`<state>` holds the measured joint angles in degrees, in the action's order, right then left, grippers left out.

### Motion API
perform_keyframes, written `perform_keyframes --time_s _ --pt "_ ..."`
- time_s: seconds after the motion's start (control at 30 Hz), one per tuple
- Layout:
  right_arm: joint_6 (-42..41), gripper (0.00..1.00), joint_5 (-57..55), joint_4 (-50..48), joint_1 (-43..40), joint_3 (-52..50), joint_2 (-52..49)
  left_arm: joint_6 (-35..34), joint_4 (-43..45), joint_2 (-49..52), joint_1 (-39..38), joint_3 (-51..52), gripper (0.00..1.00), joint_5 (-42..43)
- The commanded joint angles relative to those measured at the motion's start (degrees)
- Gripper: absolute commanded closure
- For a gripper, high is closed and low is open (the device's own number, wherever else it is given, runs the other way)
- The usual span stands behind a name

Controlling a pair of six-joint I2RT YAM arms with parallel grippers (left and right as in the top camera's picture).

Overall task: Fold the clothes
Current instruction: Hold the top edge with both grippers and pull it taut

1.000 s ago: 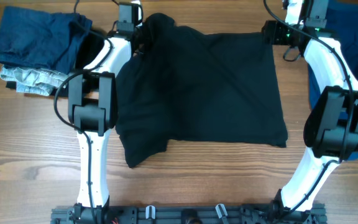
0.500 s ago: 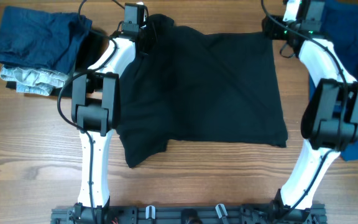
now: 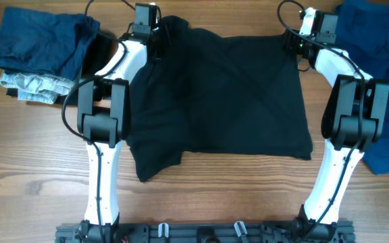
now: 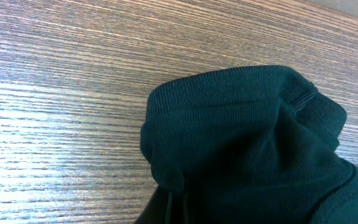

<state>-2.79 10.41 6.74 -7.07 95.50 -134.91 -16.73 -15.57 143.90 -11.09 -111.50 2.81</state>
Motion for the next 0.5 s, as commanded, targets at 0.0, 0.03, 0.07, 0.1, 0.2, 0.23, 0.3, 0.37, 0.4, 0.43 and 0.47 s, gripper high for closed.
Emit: perform_keyframes --time_s 0.0,0.03,0.07,0.1,0.2,0.23,0.3,0.37,0.4,0.43,0.47 --pt "-0.39 0.39 2.54 -0.90 0.13 0.50 -1.62 -0.46 -1.60 0.33 0.48 0.66 0.96 -1.22" --pt "-0.39 0.39 2.49 -0.94 0.17 0.48 -1.62 -0.46 -1.62 0.33 0.52 0.66 0.96 -1.22" --pt "-0.37 0.39 2.49 -0.94 0.24 0.48 -1.68 -0.48 -1.60 0.33 0.57 0.66 0.96 -1.20" --pt "-0.37 0.39 2.47 -1.05 0.35 0.48 -1.81 -0.48 -1.62 0.33 0.61 0.66 0.96 -1.20" --pt "-0.42 0.38 2.49 -1.88 0.35 0.48 -2.56 -0.46 -1.64 0.33 0.61 0.66 0.96 -1.20" --pt "-0.66 0.38 2.49 -2.16 0.39 0.48 -3.08 -0.46 -1.64 0.33 0.61 0.66 0.96 -1.20" --pt "-1.46 0.40 2.49 -2.25 0.52 0.48 -3.76 -0.46 -1.62 0.33 0.61 0.66 0.96 -1.22" --pt "-1.75 0.43 2.49 -2.43 0.79 0.50 -4.37 -0.46 -1.40 0.33 0.61 0.66 0.96 -1.22" --pt "-1.77 0.46 2.47 -2.43 0.85 0.48 -4.48 -0.46 -1.25 0.33 0.61 0.66 0.96 -1.22" --pt "-1.95 0.53 2.49 -2.56 0.85 0.50 -4.61 -0.46 -1.09 0.33 0.61 0.66 0.96 -1.22" --pt "-2.67 0.76 2.47 -2.75 0.83 0.50 -4.61 -0.46 -0.79 0.33 0.61 0.66 0.96 -1.25"
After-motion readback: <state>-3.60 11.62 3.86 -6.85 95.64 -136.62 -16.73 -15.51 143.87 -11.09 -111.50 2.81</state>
